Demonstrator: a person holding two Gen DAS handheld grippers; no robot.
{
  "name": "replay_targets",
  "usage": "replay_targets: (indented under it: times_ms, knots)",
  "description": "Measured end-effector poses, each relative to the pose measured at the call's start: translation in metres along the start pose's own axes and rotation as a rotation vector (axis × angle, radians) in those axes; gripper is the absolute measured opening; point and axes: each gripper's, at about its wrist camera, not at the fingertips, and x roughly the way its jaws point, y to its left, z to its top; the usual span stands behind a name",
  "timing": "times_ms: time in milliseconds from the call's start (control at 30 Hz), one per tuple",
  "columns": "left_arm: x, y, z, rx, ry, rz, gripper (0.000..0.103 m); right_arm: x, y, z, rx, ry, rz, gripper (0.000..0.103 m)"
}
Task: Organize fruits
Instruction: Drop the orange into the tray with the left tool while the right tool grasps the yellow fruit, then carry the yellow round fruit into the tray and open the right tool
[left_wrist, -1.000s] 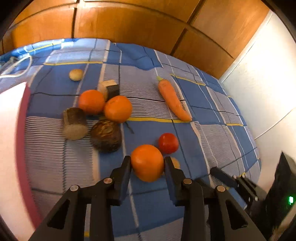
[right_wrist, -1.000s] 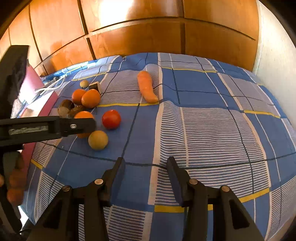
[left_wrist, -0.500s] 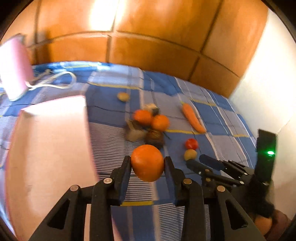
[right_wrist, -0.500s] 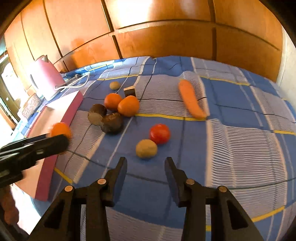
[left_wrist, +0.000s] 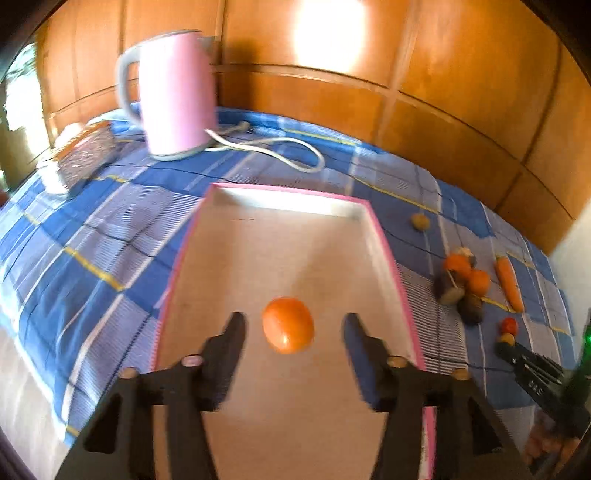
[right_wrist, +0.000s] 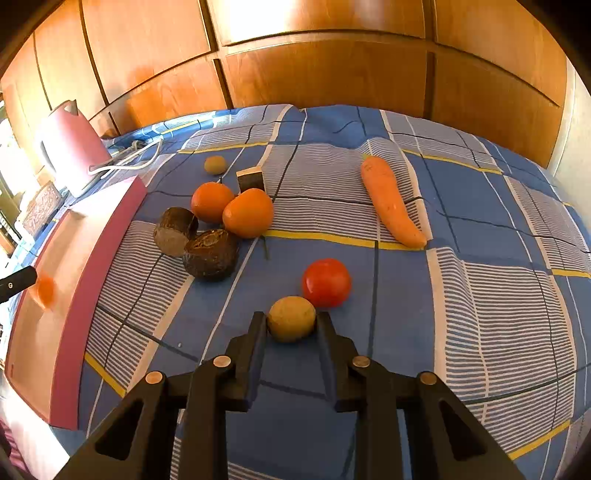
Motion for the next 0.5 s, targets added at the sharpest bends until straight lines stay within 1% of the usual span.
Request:
replay_targets:
  times_ms: [100,200,233,367,433,500]
  knots:
    - [-0.008,0.006,-0.005,0.002,-0.021,0.014,0.061,-0.002,0.003,-0.002,-0.012,0.000,-0.006,0.027]
    - [-0.016,0.011,-0.009,-0.009,-0.033,0.013,0.067,-0.005,0.006,-0.005,-0.024,0.001,-0.006,0.027]
    - [-0.018,0.011,-0.009,-0.010,-0.039,0.015,0.068,-0.006,0.007,-0.007,-0.026,0.002,-0.003,0.027]
    - [-0.027,0.004,-0.013,0.012,-0.062,0.026,0.069,-0.011,0.013,-0.013,-0.033,0.009,0.027,0.027]
    - [-0.032,0.001,-0.015,0.028,-0.077,0.038,0.071,-0.014,0.017,-0.014,-0.037,0.010,0.052,0.026]
    - [-0.036,0.000,-0.017,0.035,-0.091,0.048,0.076,-0.018,0.025,-0.015,-0.053,0.004,0.080,0.026]
